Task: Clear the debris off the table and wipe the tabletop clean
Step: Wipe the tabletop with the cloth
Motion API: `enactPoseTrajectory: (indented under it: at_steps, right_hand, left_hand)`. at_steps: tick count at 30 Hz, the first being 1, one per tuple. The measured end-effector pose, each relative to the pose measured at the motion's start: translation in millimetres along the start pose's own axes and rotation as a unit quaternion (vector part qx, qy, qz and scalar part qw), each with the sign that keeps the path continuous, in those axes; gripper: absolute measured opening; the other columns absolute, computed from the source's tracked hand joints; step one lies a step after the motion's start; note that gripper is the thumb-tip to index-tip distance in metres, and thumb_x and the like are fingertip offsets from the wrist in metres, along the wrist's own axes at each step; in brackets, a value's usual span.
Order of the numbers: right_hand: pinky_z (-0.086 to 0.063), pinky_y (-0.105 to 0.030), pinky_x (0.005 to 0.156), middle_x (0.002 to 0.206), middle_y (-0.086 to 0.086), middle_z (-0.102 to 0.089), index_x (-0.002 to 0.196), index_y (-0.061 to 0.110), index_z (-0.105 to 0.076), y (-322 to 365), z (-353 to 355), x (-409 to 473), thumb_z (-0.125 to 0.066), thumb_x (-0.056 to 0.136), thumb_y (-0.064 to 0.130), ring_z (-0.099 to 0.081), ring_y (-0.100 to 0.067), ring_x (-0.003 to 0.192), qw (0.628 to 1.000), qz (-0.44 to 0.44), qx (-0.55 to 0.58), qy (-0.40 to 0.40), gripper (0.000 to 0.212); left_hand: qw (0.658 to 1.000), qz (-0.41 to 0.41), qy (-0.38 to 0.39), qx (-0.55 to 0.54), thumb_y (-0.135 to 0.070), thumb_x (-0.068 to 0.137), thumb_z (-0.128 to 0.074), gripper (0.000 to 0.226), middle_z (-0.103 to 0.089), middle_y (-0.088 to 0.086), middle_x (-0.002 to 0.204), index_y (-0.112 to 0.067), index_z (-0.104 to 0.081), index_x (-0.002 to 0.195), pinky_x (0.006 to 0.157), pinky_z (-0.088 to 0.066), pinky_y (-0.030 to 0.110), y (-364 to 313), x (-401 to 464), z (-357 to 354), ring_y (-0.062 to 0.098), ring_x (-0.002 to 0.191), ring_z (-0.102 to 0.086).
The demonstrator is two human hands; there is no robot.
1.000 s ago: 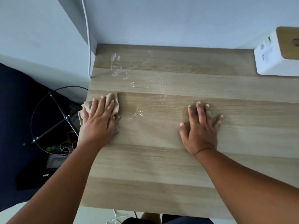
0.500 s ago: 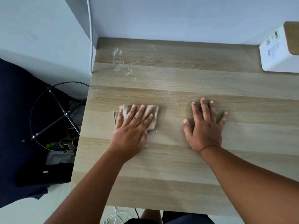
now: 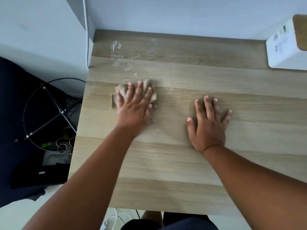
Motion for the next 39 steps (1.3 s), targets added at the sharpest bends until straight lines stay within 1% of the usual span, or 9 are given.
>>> enactPoseTrajectory:
  at_steps: [6, 12, 15, 17, 20, 25, 27, 33, 39]
  right_hand:
    - [-0.004, -0.076, 0.12, 0.172, -0.006, -0.022, 0.158, 0.024, -0.039, -2.0, -1.6, 0.0, -0.036, 0.098, 0.043, -0.015, -0.034, 0.159, 1.0, 0.002, 0.007, -0.008, 0.062]
    - [-0.005, -0.075, 0.12, 0.171, -0.006, -0.024, 0.157, 0.024, -0.04, -2.5, -2.3, -0.3, -0.033, 0.1, 0.042, -0.016, -0.034, 0.158, 1.0, 0.004, 0.006, -0.012, 0.06]
    - [-0.005, -0.075, 0.12, 0.171, -0.007, -0.023, 0.158, 0.023, -0.039, -2.9, -2.4, 0.0, -0.033, 0.101, 0.041, -0.016, -0.035, 0.159, 1.0, 0.007, 0.005, -0.012, 0.06]
    - [-0.005, -0.076, 0.12, 0.171, -0.007, -0.023, 0.158, 0.023, -0.038, -3.6, -2.5, 0.0, -0.033, 0.102, 0.04, -0.015, -0.034, 0.159, 1.0, 0.008, 0.004, -0.013, 0.059]
    - [-0.004, -0.075, 0.12, 0.171, -0.007, -0.023, 0.158, 0.024, -0.038, -3.5, -2.8, 0.0, -0.034, 0.102, 0.04, -0.014, -0.034, 0.159, 1.0, 0.008, 0.002, -0.013, 0.058]
    - [-0.004, -0.075, 0.12, 0.171, -0.006, -0.023, 0.158, 0.024, -0.039, -3.6, -3.1, 0.2, -0.037, 0.1, 0.04, -0.014, -0.034, 0.159, 1.0, 0.006, 0.002, -0.014, 0.06]
    - [-0.005, -0.076, 0.12, 0.171, -0.006, -0.023, 0.158, 0.024, -0.039, -3.5, -3.3, -0.2, -0.037, 0.1, 0.041, -0.015, -0.034, 0.159, 1.0, 0.005, 0.002, -0.014, 0.06]
    - [-0.004, -0.076, 0.12, 0.172, -0.006, -0.022, 0.157, 0.023, -0.041, -4.2, -4.3, 0.0, -0.035, 0.099, 0.042, -0.014, -0.033, 0.159, 1.0, 0.001, 0.004, -0.005, 0.062]
    - [-0.006, -0.076, 0.12, 0.171, -0.007, -0.024, 0.156, 0.022, -0.042, -3.2, -3.4, 0.7, -0.036, 0.098, 0.042, -0.016, -0.034, 0.159, 1.0, 0.004, 0.007, -0.011, 0.062]
  left_hand:
    - [0.984, -0.176, -0.013, 0.026, -0.047, 0.102, -0.035, 0.061, -0.02, 0.003, 0.173, -0.031, -0.034, 0.161, 0.12, -0.011, 0.072, -80.9, -71.4, -30.6, 0.036, 0.16, -0.013]
    - [0.956, -0.291, 0.003, 0.033, -0.047, 0.105, -0.046, 0.059, -0.018, 0.001, 0.173, -0.031, -0.036, 0.16, 0.12, -0.019, 0.07, -33.3, -161.8, -44.5, 0.03, 0.16, -0.013]
    - [0.963, -0.265, 0.006, 0.049, -0.048, 0.107, -0.038, 0.057, -0.017, -0.002, 0.173, -0.035, -0.031, 0.162, 0.125, -0.009, 0.066, 14.2, -153.6, -28.7, 0.027, 0.161, -0.013]
    - [0.977, -0.208, 0.007, 0.045, -0.051, 0.107, -0.033, 0.058, -0.015, -0.004, 0.174, -0.037, -0.026, 0.163, 0.127, -0.003, 0.062, 43.0, -134.4, -17.4, 0.025, 0.161, -0.009]
    - [0.996, -0.09, -0.007, 0.016, -0.053, 0.105, -0.031, 0.058, -0.015, -0.005, 0.174, -0.038, -0.031, 0.161, 0.126, -0.006, 0.065, 72.8, -94.9, -2.8, 0.023, 0.162, -0.005]
    - [0.997, 0.063, -0.034, 0.002, -0.054, 0.101, -0.029, 0.063, -0.011, -0.003, 0.174, -0.036, -0.028, 0.162, 0.125, 0.006, 0.064, 59.4, -27.3, 3.8, 0.027, 0.161, 0.0]
    - [0.998, 0.054, -0.03, 0.009, -0.054, 0.1, -0.027, 0.065, -0.009, -0.001, 0.174, -0.036, -0.026, 0.162, 0.124, 0.005, 0.066, 40.9, -18.3, 2.4, 0.029, 0.161, 0.0]
    - [0.994, -0.1, -0.03, 0.033, -0.044, 0.098, -0.042, 0.062, -0.022, 0.003, 0.172, -0.029, -0.041, 0.158, 0.122, -0.012, 0.068, 2.2, -71.3, -13.2, 0.031, 0.16, -0.012]
    - [0.985, -0.168, -0.011, 0.024, -0.037, 0.098, -0.049, 0.065, -0.019, -0.001, 0.173, -0.029, -0.035, 0.161, 0.124, -0.014, 0.068, 36.6, -145.5, -15.8, 0.028, 0.161, -0.012]
Point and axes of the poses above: each hand's wrist, its own x-axis towards the middle knuckle, its own z-axis out of the back of the hand, y = z × x, the point moved 5 cm from there along x, towards the middle knuckle
